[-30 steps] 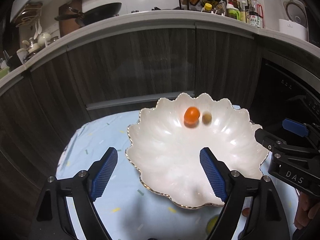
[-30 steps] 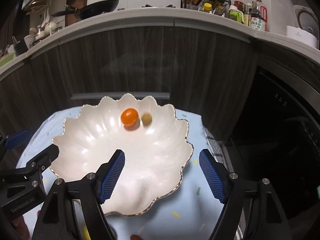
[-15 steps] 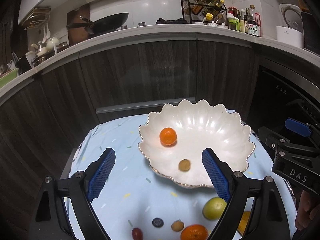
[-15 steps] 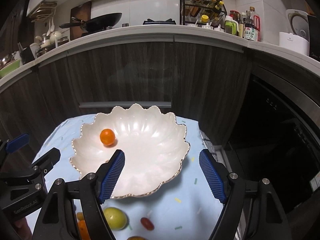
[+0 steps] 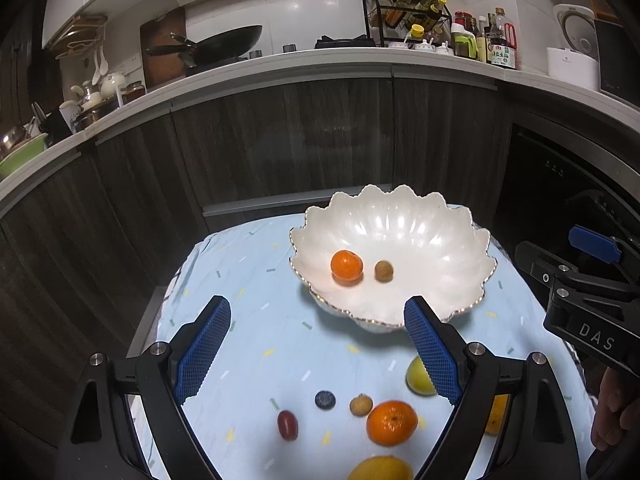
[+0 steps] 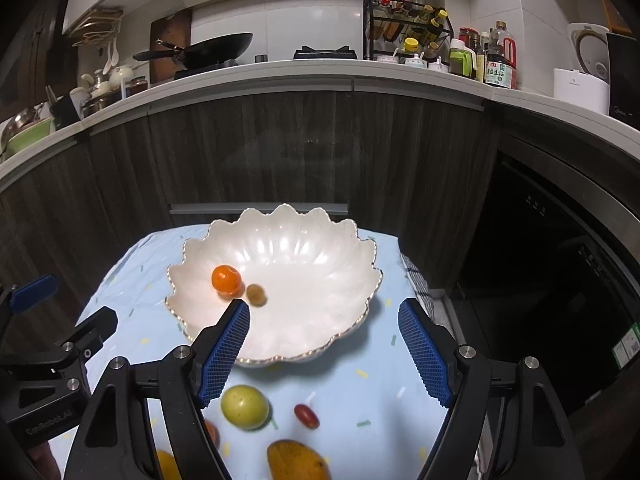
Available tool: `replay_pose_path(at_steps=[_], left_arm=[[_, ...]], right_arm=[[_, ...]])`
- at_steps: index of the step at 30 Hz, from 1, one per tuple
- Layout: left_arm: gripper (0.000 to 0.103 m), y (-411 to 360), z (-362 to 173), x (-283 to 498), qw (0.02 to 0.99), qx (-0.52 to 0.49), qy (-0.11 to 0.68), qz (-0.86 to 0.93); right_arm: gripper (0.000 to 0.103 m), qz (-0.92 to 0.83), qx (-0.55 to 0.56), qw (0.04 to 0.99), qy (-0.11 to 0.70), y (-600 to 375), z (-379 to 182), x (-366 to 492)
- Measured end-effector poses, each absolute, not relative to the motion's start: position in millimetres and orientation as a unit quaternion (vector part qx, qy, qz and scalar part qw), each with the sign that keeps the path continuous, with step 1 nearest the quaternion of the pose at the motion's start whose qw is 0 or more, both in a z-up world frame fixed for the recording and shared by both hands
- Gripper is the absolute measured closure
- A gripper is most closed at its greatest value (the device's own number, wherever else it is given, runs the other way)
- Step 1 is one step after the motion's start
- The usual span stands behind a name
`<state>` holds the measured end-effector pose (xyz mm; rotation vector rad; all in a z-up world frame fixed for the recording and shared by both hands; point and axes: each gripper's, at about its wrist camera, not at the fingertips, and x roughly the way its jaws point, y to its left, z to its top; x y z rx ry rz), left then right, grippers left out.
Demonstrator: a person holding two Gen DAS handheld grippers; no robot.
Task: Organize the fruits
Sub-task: 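Move both tools back toward the remaining fruits on the cloth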
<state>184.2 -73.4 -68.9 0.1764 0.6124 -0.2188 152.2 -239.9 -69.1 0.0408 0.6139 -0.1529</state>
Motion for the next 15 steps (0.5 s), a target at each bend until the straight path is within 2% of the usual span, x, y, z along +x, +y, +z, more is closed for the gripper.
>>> replay_pose_path(at_steps=[15], left_arm=[[0.014,-67,-90,150,0.939,0.1,0.312,-0.108]], right_arm=[[0.026,-0.068,0.017,0.942,0.329,-234,-97,119]])
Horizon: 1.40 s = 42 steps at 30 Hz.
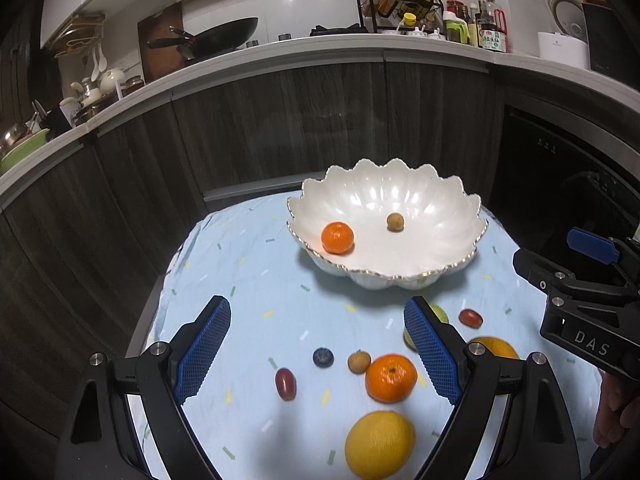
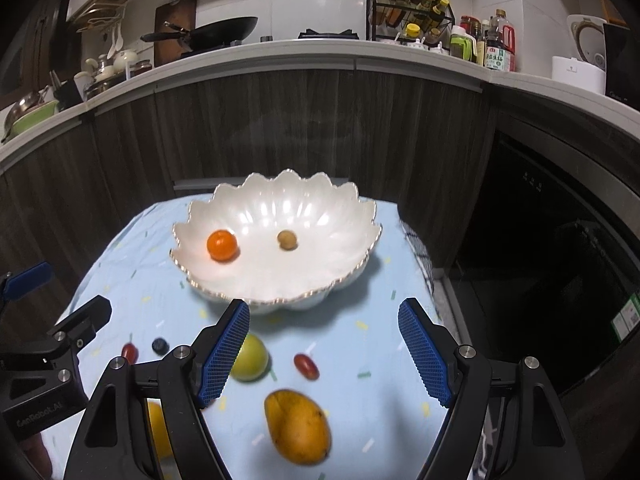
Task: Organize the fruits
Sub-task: 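Move both tools back toward the remaining fruits on the cloth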
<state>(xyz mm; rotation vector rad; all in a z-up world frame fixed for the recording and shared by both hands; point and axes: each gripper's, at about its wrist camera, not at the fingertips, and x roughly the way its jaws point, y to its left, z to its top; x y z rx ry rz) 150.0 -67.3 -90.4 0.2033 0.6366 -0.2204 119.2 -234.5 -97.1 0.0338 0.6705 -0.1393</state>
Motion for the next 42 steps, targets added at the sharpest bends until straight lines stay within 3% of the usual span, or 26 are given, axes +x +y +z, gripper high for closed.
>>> replay_pose_path(at_steps=[42], left_arm=[[0.014,-68,-158,113,0.912,0.112,0.357,-0.168]], right_arm=[[0.026,-0.064,-0.006,0.923,0.38,-225,-159,87]])
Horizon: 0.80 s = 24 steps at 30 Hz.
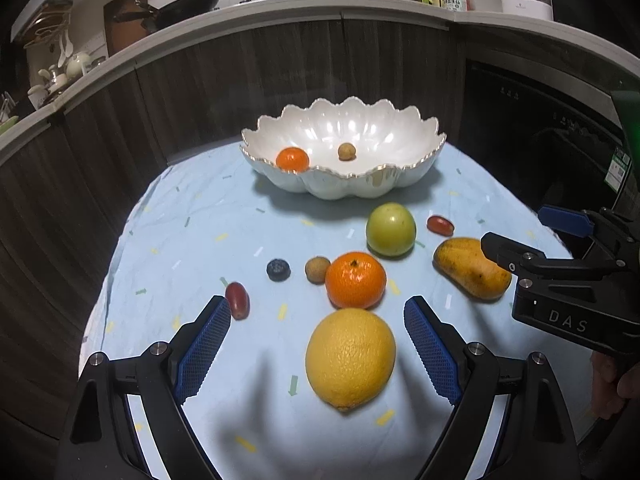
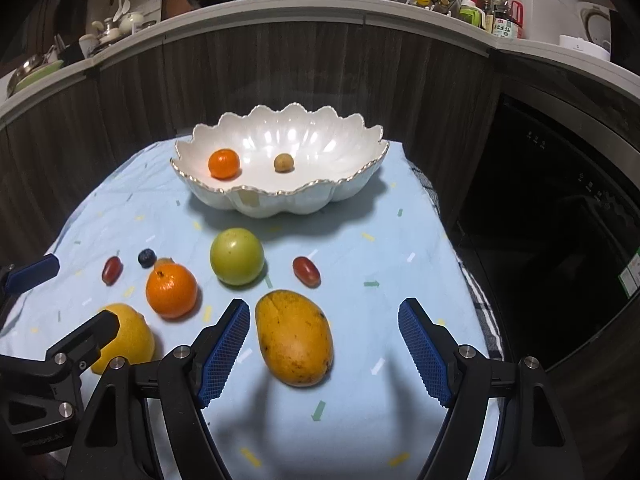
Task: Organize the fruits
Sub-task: 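Move both tools back toward the remaining fruits on the cloth, then grasp the yellow lemon with the left tool while the right tool grasps the mango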
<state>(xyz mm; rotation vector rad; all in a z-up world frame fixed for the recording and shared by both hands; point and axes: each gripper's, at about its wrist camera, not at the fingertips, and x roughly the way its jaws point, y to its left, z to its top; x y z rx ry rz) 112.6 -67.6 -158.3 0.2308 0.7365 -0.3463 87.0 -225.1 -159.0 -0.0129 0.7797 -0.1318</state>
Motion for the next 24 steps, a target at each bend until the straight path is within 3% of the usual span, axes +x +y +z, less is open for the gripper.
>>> replay_pose_path(at_steps=[16,24], left_arm=[[0.016,-74,-190,112,0.891,0.119,0.395,-0.188],[0.026,-75,-200,116,0.884,0.117,0.411,-0.189]], right_arm=[[0.026,-0.044,-0.01,0.914,0.404,-223,-181,94],[0.026,-0.038,-0.008,0.908,0.417,-221,-190,98]])
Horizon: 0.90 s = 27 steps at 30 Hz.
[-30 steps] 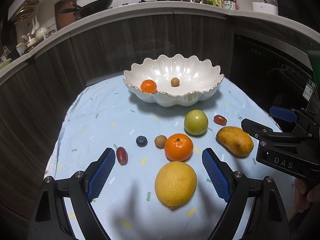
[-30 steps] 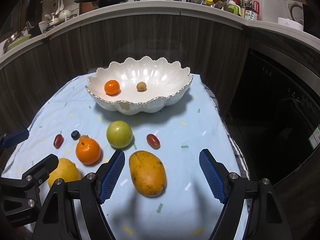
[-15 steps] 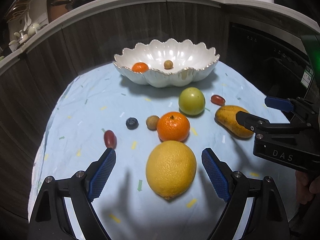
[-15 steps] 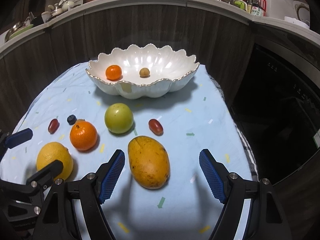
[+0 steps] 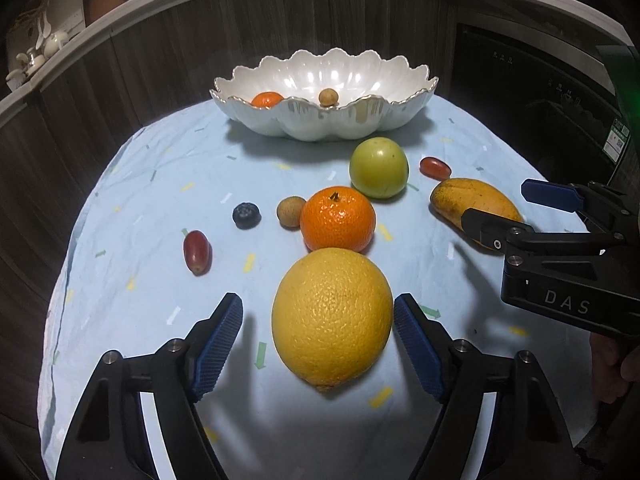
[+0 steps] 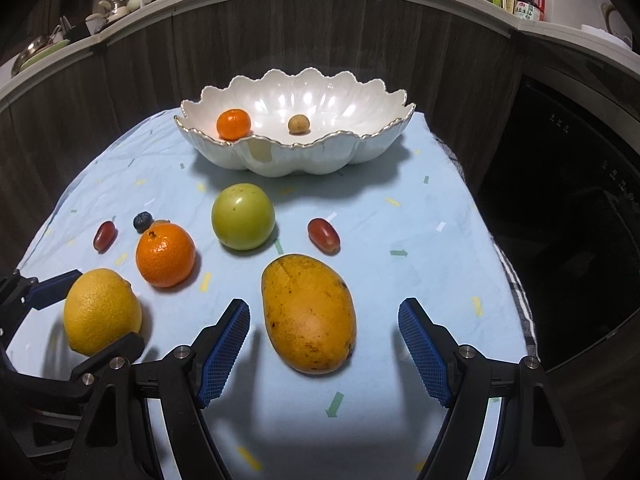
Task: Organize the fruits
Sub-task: 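Grasp the yellow lemon with the left tool while the right tool grasps the mango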
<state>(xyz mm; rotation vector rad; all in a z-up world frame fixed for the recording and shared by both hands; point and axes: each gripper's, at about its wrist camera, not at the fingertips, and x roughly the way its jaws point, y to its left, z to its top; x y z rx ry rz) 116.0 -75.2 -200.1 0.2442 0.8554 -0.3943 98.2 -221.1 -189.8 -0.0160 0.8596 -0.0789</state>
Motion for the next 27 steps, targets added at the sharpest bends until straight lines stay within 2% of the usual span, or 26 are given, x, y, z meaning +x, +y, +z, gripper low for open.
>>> replay_pose_path(at_steps=[8,14,18,20,27], left_arm=[[0.031,-76,-208,119,0.879,0.116,0.423,-0.189],[0.036,-76,-210,120,0.878,0.111,0.425,-0.189],[0.045,-78,-210,118,0.879,0.112,0.42,-0.196],[0.048,-80,-209,117,0.879,0.113,0.419,-0.199],[0.049,-80,-209,118,0.879,0.114,0.419,-0.198]], right_arm=[[0.026,-0.031,0.002,0.902,0.43,-222,-199,104],[0.039,-0.022,0.008,0.899,0.437,-222,-203,108],[0.05,-0.014,0.017,0.897,0.442,-223,-206,110],[0.051,-0.014,0.019,0.897,0.441,-224,-206,109],[0.053,-0.011,0.022,0.898,0.439,-224,-205,108]])
